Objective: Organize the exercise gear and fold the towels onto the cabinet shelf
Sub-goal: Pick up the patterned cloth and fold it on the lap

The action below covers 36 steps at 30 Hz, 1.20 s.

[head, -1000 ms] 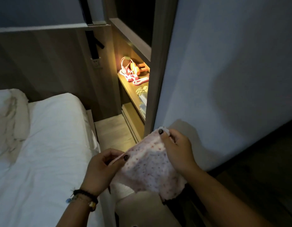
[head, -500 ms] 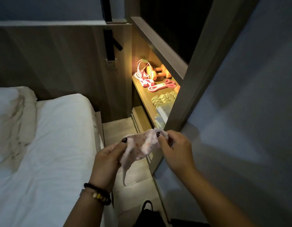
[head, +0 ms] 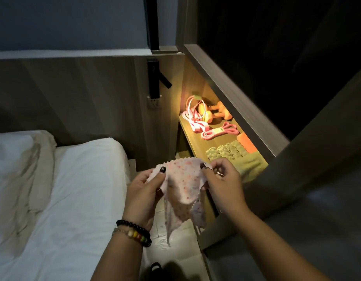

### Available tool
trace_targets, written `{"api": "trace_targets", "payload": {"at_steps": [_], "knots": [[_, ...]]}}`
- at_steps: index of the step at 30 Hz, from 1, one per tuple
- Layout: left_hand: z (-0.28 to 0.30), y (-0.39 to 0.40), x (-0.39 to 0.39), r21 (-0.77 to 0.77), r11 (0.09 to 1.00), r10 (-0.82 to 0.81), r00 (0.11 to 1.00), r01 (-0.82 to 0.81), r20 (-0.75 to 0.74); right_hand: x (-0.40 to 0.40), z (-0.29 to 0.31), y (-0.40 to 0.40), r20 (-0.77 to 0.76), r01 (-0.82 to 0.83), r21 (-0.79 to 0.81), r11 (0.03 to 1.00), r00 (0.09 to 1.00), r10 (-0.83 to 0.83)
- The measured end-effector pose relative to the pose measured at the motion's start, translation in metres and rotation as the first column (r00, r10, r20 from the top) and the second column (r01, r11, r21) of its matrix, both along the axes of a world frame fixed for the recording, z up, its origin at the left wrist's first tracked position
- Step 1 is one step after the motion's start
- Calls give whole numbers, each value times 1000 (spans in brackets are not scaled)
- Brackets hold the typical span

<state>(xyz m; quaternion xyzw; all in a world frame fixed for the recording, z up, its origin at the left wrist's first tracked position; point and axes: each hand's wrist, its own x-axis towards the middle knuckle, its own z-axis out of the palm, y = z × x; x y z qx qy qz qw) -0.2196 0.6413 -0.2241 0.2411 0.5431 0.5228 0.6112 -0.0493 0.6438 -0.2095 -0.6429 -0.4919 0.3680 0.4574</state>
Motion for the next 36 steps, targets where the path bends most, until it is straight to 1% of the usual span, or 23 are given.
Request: {"api": "trace_targets", "payload": {"at_steps": [3,6,8,10,13,16,18,20,22,28,30,32,34,36], "knots": [[7,32,-11,12,993,-120,992,120,-28,-19,7,29,19,-44,-2,999,999,44],[13,63,-19,48,980,-186,979,191,-79,-38,12,55,28,-97,43,994,995,96],[17,83,-24,61,974,-214,975,218,-60,-48,12,72,31,-141,77,987,990,139],[19,101,-27,63,965,-254,967,254,-6,-52,10,88,61,-182,110,977,983,176],[20,126,-27,52,954,-300,948,296,102,-51,8,110,193,-222,196,955,964,184],[20,150,-21,50,947,-321,921,318,219,-46,8,131,355,-300,247,921,913,203],[22,167,-16,60,944,-330,913,325,242,-40,8,145,453,-359,223,906,861,230],[23,188,-10,69,937,-350,909,343,227,-32,8,162,495,-391,184,902,830,259],[24,208,-5,81,927,-374,905,365,205,-24,7,180,484,-390,171,905,833,268],[23,259,8,129,887,-457,884,444,103,-10,4,227,411,-281,179,943,892,188],[22,275,11,141,858,-504,863,493,48,-6,5,240,350,-244,144,959,919,181],[18,297,12,117,845,-521,853,521,-34,0,5,253,235,-193,109,975,958,164],[14,322,10,89,831,-538,833,550,-127,9,1,268,142,-105,81,991,986,92],[13,346,5,79,808,-562,804,584,-196,15,-6,280,120,28,80,996,992,-38]]}}
